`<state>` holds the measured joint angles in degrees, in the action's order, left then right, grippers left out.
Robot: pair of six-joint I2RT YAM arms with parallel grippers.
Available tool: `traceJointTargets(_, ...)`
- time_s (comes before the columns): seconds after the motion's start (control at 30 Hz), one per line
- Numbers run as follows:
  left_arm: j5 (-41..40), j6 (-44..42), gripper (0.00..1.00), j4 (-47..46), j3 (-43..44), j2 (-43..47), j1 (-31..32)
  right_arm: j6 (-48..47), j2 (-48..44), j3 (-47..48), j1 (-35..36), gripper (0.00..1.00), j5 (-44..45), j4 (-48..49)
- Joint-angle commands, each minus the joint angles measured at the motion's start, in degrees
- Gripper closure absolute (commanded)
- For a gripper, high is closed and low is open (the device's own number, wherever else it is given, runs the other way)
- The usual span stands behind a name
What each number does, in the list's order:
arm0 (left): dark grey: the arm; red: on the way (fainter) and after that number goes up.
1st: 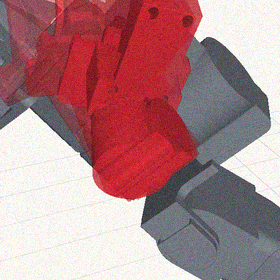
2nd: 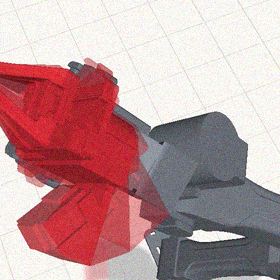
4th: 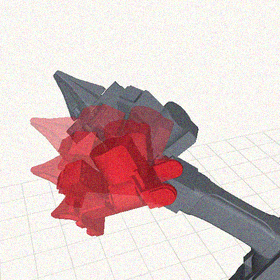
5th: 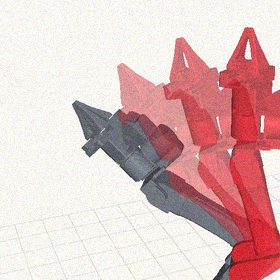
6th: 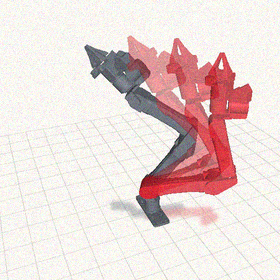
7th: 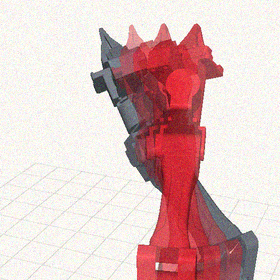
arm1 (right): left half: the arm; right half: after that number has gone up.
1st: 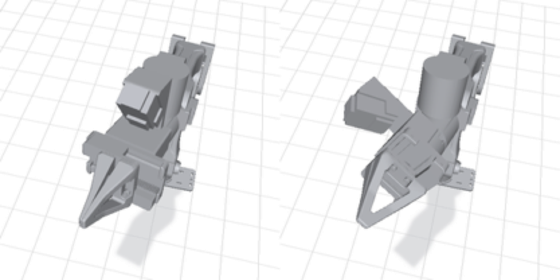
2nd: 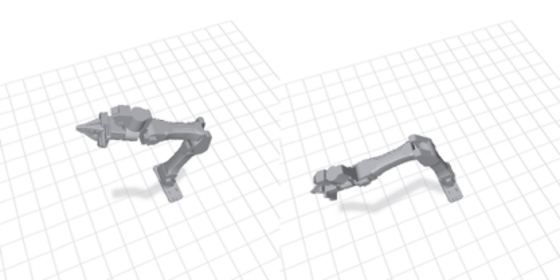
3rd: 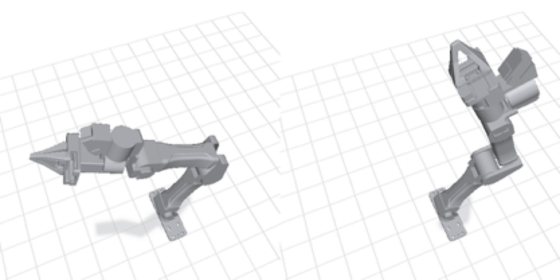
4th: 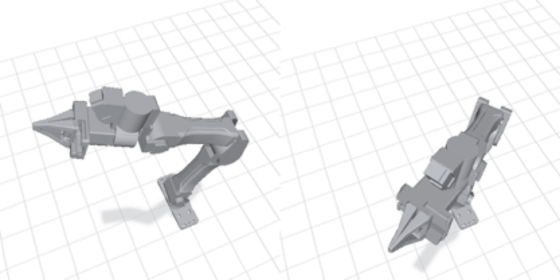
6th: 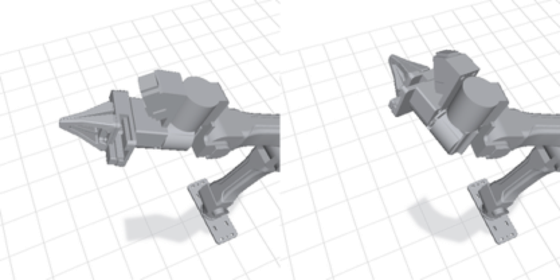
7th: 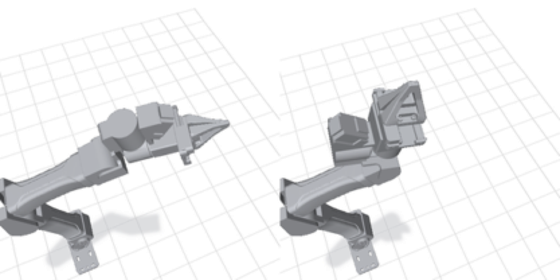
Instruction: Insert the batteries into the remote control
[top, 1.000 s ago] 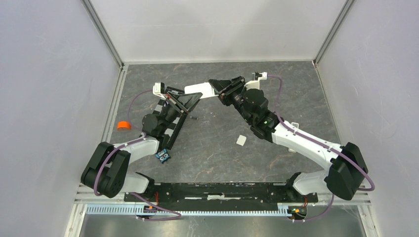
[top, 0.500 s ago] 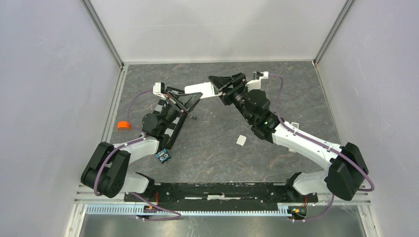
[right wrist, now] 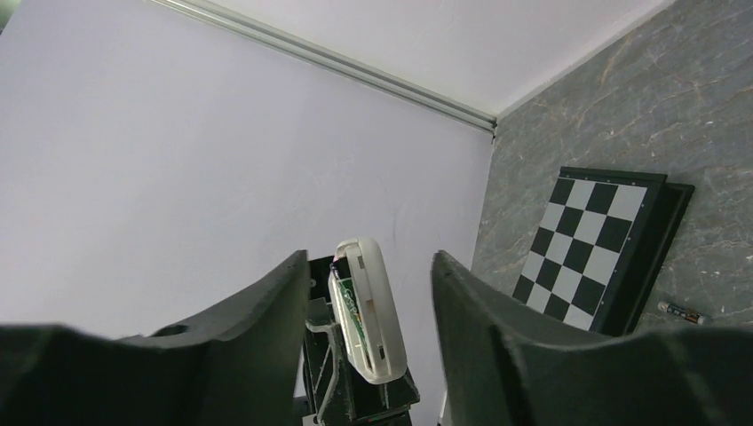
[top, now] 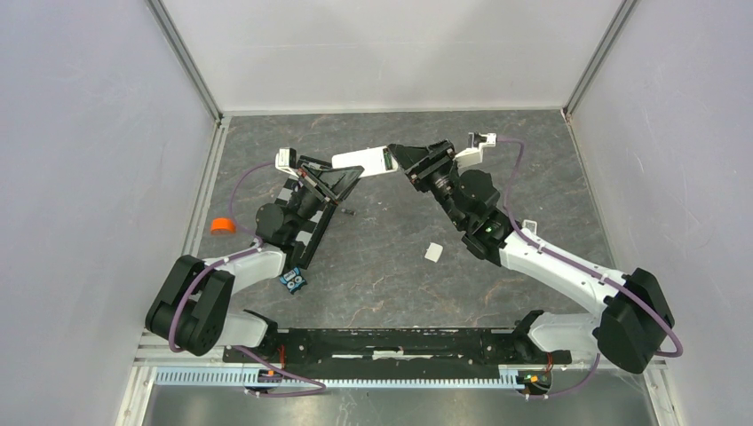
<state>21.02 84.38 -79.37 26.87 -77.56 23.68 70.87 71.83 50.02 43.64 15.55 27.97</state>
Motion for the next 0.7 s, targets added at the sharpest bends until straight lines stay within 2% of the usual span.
traceJointTargets(0.0,-1.0,1.5,0.98,-2.8,1.8,1.3,-0.2,-4.1,-0.8,0.7,-0.3,0.39,-0.2,3.4)
traceJointTargets(0.07,-0.9,1.7,0.98,-2.9,1.8,1.2,-0.3,-4.5,-0.6,0.7,-0.3,0.33,-0.7,3.9)
traceJointTargets(0.13,-0.9,1.8,0.98,-2.8,1.8,1.2,-0.3,-5.0,-0.5,0.7,-0.3,0.32,-1.5,4.7)
traceJointTargets(0.3,-0.9,2.2,0.98,-2.9,2.0,1.2,-0.3,-6.1,-0.2,0.3,-0.3,0.43,-2.6,5.4)
traceJointTargets(0.5,-0.4,3.0,0.98,-2.9,2.4,0.5,-0.3,-7.9,0.7,1.2,-0.4,0.44,-4.0,4.8)
traceJointTargets(0.67,-0.2,2.9,0.98,-2.9,2.5,0.6,-0.2,-8.0,1.5,1.9,-0.5,0.57,-4.5,3.3)
